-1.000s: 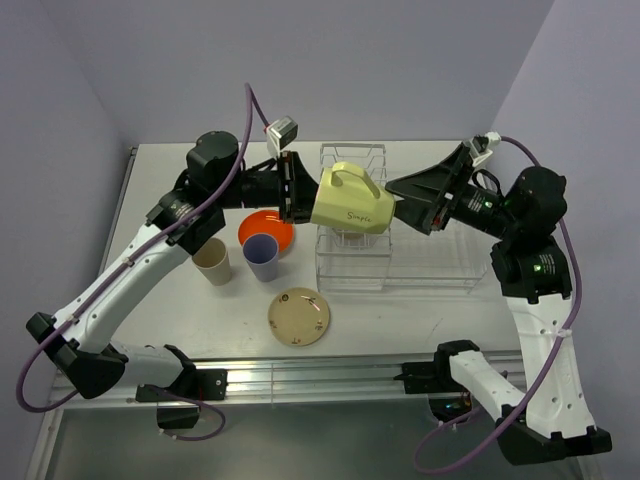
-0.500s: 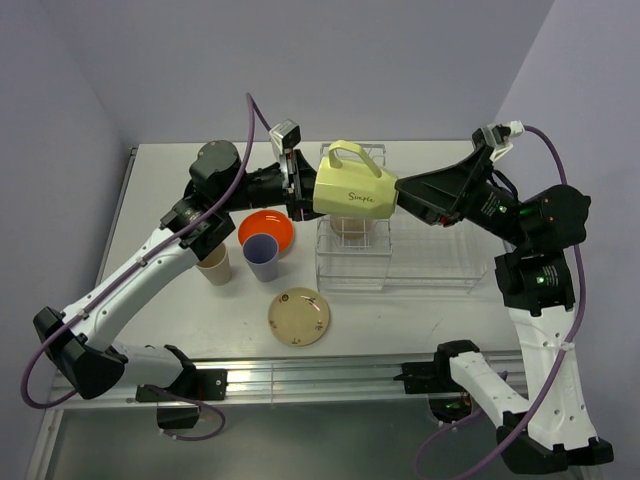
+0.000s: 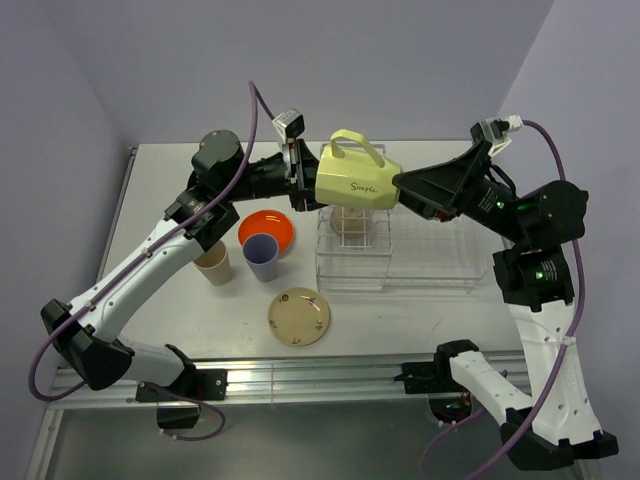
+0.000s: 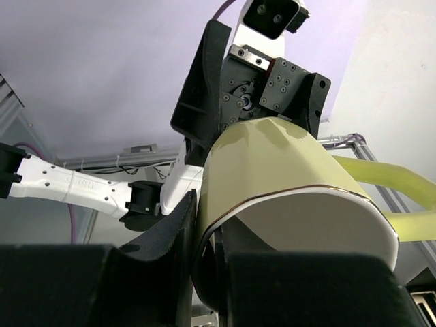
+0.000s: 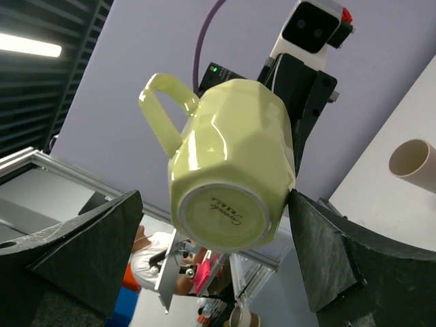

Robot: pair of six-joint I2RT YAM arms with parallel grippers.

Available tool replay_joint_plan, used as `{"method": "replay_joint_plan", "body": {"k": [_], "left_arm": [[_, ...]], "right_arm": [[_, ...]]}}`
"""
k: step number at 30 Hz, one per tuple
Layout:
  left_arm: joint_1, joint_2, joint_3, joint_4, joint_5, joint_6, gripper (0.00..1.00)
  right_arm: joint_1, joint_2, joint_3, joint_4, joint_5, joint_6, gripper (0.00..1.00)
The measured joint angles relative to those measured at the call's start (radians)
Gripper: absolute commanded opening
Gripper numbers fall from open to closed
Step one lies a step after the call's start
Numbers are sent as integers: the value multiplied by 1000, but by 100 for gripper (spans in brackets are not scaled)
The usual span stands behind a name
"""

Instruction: Load the mixed dishes into the dish rack

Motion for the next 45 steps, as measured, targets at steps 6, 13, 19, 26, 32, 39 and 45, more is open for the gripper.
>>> {"method": "replay_joint_plan", "body": {"k": [6, 13, 19, 26, 32, 39, 45], "left_arm": [[7, 26, 44, -14, 3, 27, 0], [6, 44, 66, -50, 0, 66, 0], [6, 44, 59, -60, -10, 76, 0], [6, 42, 58, -52, -14, 85, 0], [11, 29, 42, -12, -18, 82, 0], [29, 29, 42, -19, -19, 83, 0], [34, 29, 84, -87, -18, 111, 0]], "right_arm": [[93, 46, 47, -74, 65, -61, 94], [153, 54, 50, -139, 140, -104, 93], [159, 58, 51, -159, 166, -105, 93], [159, 63, 50, -146, 172, -74, 91], [170, 79, 49, -99, 172, -36, 87], [201, 118, 85, -116, 196, -54, 69], [224, 138, 140, -182, 224, -95, 0]]}}
